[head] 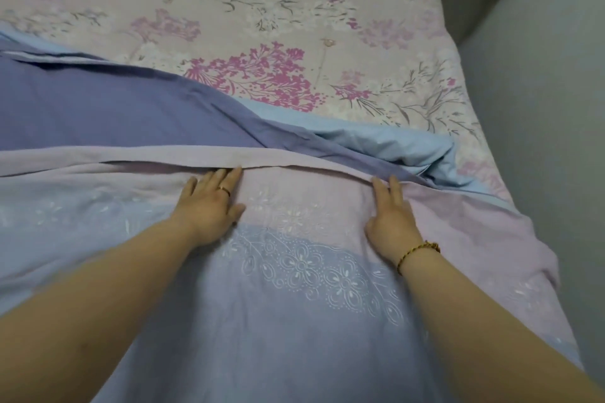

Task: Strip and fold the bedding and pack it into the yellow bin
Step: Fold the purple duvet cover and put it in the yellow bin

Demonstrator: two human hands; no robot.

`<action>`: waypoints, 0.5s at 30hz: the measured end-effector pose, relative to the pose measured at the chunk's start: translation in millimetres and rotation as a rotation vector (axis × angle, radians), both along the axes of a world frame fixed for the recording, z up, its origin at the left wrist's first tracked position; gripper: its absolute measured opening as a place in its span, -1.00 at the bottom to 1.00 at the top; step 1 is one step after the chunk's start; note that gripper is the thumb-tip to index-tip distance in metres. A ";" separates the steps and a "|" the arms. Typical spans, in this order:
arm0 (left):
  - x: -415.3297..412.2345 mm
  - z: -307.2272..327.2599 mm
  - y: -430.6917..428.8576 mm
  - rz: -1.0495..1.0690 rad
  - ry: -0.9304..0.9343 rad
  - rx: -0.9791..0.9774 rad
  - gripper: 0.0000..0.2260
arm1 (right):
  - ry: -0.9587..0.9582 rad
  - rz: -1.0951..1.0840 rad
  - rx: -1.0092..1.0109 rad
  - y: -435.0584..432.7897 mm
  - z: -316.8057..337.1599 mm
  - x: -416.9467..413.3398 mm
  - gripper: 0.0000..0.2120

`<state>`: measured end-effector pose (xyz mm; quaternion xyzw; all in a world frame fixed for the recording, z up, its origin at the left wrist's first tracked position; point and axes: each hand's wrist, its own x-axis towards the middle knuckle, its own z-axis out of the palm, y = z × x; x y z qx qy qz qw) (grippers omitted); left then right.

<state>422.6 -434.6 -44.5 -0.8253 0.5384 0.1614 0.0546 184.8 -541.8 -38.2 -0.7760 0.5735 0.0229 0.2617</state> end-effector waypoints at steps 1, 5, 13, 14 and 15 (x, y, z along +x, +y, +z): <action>-3.2 -1.2 13.8 0.019 0.010 0.027 -0.42 | 0.106 0.059 -0.021 9.9 1.0 -3.4 -0.34; -19.9 0.6 64.2 0.011 0.004 0.125 -0.46 | 0.268 0.191 -0.057 55.6 -1.3 -18.6 -0.42; -47.8 25.6 200.3 0.130 0.068 0.144 -0.49 | 0.137 0.318 0.134 179.2 13.1 -22.3 -0.38; -46.6 27.0 219.0 0.170 0.076 0.136 -0.49 | 0.107 0.353 0.157 193.9 15.4 -20.7 -0.37; -42.4 28.4 239.4 0.221 0.088 0.119 -0.49 | 0.100 0.392 0.181 209.7 21.8 -16.4 -0.35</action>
